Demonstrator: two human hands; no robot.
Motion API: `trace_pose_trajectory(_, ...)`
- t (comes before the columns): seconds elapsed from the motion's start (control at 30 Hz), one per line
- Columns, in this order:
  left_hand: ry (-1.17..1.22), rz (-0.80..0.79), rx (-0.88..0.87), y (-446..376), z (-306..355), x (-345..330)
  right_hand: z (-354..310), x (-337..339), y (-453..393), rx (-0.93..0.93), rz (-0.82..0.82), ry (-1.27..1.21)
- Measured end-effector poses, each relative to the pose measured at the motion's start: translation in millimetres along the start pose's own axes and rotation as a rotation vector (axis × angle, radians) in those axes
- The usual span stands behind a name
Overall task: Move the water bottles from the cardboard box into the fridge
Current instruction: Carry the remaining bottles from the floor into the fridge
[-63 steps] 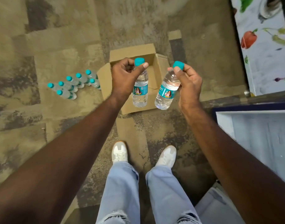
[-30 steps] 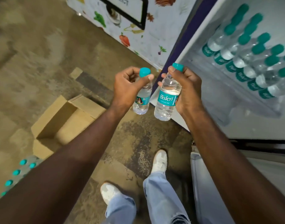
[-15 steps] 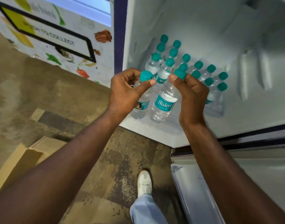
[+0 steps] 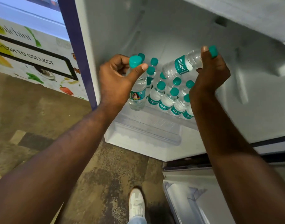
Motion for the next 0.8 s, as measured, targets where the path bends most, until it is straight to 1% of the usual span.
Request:
trace_pose_trajectory(0.13, 0.053, -0.03, 0.002, -16.2, -1.3, -15.1, 10.1, -6.5, -31.3, 0.069, -0.013, 0.004)
trace_pose_trajectory(0.2, 0.065, -0.036, 0.004, -23.1, -4.4, -22.1, 18.3, -18.1, -48.7, 0.091, -0.055, 0.067)
trace_pose_trajectory(0.33, 0.047, -0.061, 0.006, -35.6, -14.2, -36.1, 50.9, -51.2, -76.0, 0.013, -0.155, 0.251)
trace_pose_trajectory(0.43, 0.04, -0.065, 0.011, -42.9, -20.7, -42.6, 70.7, -84.3, -72.8, -0.037, -0.35, 0.491)
trace_pose_trajectory(0.5, 0.043, -0.078, 0.013, -46.2, -23.8, -46.7, 84.5, -101.5, -66.7, -0.013, -0.494, 0.627)
trace_pose_trajectory(0.57, 0.051, -0.103, 0.012, -49.3, -26.2, -50.7, 97.5, -112.2, -62.5, 0.004, -0.601, 0.735)
trace_pose_trajectory(0.7, 0.053, -0.128, 0.008, -58.6, -30.6, -55.4, 115.0, -128.1, -54.1, -0.034, -0.738, 0.836)
trace_pose_trajectory(0.8, 0.06, -0.126, 0.006, -64.2, -33.2, -56.2, 118.5, -136.5, -47.5, -0.009, -0.786, 0.883)
Point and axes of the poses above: each hand's wrist, its own y-axis away from the middle knuckle, its own x-axis out of the back of the hand, z = x × y, the point moved 9 cm from there along -y, towards the middle knuckle, and after that the axes turned 4 degrees about -z, right-handed, at the moved point
